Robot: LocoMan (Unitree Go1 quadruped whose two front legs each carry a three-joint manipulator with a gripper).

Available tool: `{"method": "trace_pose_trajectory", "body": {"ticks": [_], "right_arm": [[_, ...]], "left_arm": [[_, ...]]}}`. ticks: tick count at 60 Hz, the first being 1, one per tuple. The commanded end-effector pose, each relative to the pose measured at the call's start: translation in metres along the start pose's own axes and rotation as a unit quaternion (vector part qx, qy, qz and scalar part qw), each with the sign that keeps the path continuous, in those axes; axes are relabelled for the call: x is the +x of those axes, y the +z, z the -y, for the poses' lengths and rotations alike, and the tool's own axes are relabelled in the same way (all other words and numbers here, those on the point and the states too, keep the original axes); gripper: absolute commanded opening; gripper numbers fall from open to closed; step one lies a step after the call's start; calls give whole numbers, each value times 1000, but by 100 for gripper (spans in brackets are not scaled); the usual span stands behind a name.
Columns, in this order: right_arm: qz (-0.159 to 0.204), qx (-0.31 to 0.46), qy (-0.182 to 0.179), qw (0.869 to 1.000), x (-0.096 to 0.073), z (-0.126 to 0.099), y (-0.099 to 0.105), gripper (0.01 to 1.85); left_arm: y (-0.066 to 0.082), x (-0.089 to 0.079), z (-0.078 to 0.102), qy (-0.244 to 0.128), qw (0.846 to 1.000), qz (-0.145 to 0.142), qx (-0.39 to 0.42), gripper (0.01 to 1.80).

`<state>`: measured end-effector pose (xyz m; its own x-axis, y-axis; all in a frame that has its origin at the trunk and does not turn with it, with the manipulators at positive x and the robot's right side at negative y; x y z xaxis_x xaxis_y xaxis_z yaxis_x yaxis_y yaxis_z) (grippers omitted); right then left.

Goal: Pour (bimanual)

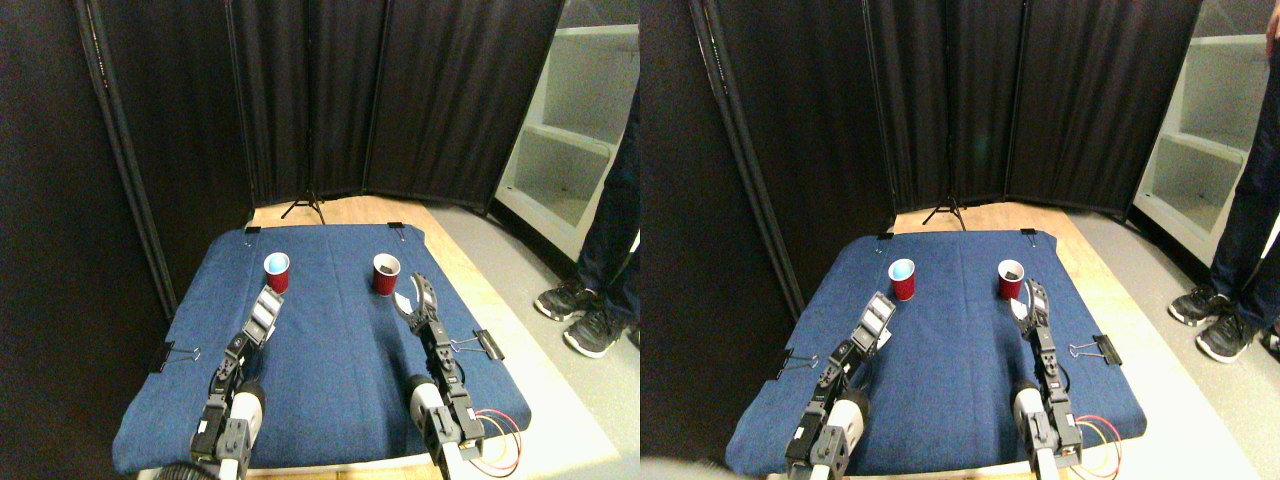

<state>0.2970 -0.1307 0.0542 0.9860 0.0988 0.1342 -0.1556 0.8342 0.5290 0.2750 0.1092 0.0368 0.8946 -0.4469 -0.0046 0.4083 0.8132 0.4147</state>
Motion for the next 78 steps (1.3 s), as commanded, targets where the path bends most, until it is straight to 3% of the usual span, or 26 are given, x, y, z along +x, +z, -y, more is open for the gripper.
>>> {"method": "trace_pose_trajectory", "body": {"ticks": [1,3,4,8,12,15,36,54,61,63,70,78], "right_arm": [[11,-8,12,1000,1,-3,4,33],[11,-9,13,1000,1,-3,4,33],[12,-10,15,1000,1,-3,4,33],[12,-8,15,1000,1,-3,4,33],[12,-6,16,1000,1,-3,4,33],[11,0,19,1000,1,-3,4,33],[11,3,18,1000,-2,-4,4,33],[13,6,18,1000,-5,-6,2,34],[13,6,13,1000,-6,-6,1,35],[13,8,13,1000,-7,-6,1,35],[14,10,16,1000,-7,-6,1,36],[13,9,14,1000,-7,-6,1,35]], "left_arm": [[6,2,-1,3,1000,-11,21,102],[5,2,-1,4,1000,-13,22,108],[4,2,-1,5,999,-21,23,134],[1,3,-2,2,1000,-16,16,148],[-2,6,-5,-32,998,40,-20,124],[-4,7,-6,-44,997,63,-22,108],[-6,6,-11,-76,994,73,-23,105],[-6,1,-11,-82,994,78,-14,95],[-7,-1,-11,-80,994,79,-4,106],[-7,0,-11,-80,992,93,-6,109],[0,0,-13,-92,990,110,-3,100],[6,1,-15,-90,991,101,-9,94]]}}
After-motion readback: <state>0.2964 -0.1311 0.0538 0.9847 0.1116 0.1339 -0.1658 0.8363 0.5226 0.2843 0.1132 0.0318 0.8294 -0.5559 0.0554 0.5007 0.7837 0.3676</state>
